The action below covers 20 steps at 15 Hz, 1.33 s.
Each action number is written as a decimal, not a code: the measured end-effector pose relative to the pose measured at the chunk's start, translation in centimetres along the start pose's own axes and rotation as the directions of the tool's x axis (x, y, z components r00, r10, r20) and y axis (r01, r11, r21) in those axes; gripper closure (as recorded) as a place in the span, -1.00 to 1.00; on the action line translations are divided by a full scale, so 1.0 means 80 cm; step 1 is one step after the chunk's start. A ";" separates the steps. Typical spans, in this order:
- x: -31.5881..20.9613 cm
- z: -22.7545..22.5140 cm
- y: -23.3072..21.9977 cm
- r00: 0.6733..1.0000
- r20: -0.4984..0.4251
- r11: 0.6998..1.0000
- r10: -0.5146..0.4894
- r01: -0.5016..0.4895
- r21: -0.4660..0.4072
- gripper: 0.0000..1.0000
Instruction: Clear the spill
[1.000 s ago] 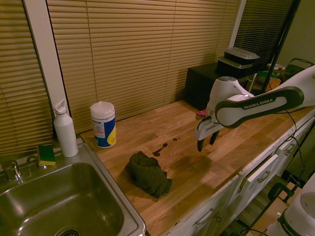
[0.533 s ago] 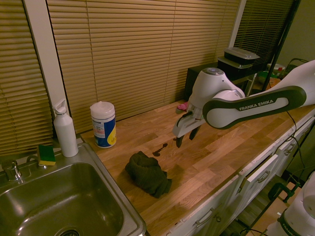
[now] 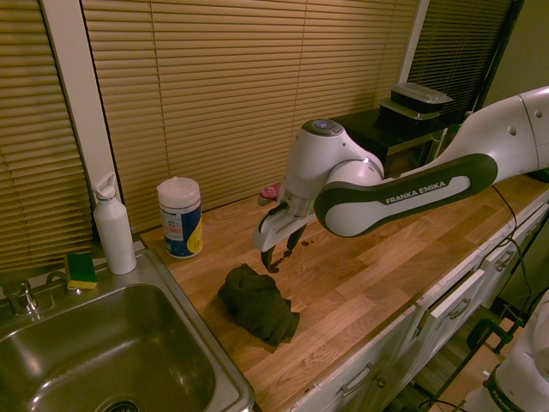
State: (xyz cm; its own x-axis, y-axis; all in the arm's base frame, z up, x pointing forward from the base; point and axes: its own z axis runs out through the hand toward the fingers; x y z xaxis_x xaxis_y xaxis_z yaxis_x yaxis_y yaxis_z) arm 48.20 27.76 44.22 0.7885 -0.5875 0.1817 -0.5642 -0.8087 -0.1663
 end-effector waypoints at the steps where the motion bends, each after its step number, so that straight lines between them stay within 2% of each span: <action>1: -0.005 0.002 -0.011 1.000 0.002 1.000 -0.010 0.010 0.004 -1.00; 8: -0.056 0.038 -0.065 0.997 0.016 0.997 -0.080 0.081 -0.011 -1.00; 13: -0.078 0.089 -0.071 0.995 0.016 0.992 -0.100 0.101 -0.070 -1.00; 14: -0.078 0.100 -0.069 0.995 0.016 0.991 -0.100 0.101 -0.084 1.00; 20: -0.074 0.133 -0.065 0.996 0.002 0.989 -0.089 0.089 -0.115 1.00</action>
State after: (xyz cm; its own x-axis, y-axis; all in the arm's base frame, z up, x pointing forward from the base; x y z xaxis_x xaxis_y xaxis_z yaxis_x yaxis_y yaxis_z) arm 49.11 35.75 33.73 0.8361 -0.5133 0.1934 -0.5165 -0.8555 -0.0375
